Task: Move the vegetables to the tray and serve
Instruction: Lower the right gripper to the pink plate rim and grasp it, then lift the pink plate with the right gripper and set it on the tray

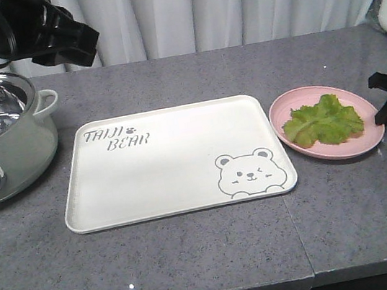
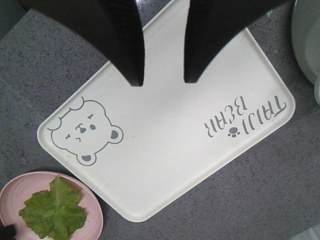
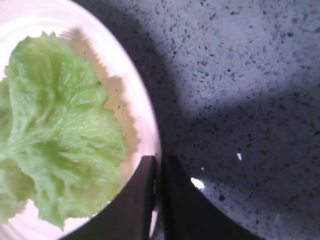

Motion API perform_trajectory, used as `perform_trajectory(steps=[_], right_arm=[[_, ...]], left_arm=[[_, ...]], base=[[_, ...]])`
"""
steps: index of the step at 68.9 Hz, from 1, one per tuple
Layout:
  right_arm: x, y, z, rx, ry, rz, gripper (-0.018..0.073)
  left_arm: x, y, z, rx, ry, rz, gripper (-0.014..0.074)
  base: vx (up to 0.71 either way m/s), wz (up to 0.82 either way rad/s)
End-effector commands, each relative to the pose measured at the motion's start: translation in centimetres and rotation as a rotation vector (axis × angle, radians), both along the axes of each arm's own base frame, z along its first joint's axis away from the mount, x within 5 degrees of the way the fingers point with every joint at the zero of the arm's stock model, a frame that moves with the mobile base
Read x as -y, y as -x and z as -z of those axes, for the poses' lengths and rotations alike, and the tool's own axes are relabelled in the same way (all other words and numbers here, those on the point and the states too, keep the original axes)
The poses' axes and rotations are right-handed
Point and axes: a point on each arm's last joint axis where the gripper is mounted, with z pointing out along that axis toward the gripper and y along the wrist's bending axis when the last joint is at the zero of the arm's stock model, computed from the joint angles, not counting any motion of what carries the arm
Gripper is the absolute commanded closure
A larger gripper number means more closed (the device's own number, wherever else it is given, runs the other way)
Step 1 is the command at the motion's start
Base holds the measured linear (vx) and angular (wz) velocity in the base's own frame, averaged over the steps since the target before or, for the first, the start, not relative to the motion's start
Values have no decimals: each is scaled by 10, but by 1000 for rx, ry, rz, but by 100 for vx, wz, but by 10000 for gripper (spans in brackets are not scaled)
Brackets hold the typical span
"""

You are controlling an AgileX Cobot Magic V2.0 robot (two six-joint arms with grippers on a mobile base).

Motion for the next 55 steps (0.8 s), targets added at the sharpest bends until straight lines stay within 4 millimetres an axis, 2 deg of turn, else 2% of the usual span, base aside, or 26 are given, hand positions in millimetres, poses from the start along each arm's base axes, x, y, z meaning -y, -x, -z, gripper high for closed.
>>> perform_trajectory(steps=[1, 20, 27, 43, 51, 55], right_arm=[[2, 0, -31, 99, -30, 28, 565], [3, -1, -38, 146, -107, 21, 564], [2, -3, -47, 169, -125, 14, 563], [-4, -11, -91, 279, -175, -46, 563], [-16, -14, -113, 325, -211, -95, 563], [-29, -17, -120, 337, -228, -129, 563]], left_arm=[[-2, 13, -21, 68, 52, 3, 407], [-2, 13, -21, 68, 52, 3, 407], [-2, 13, -21, 68, 52, 3, 407], [-2, 13, -21, 68, 52, 3, 407], [-2, 13, -21, 69, 51, 2, 407], [-2, 13, -21, 69, 51, 2, 407]], base=[[0, 0], [0, 0], [0, 0], [0, 0], [0, 0], [0, 0]])
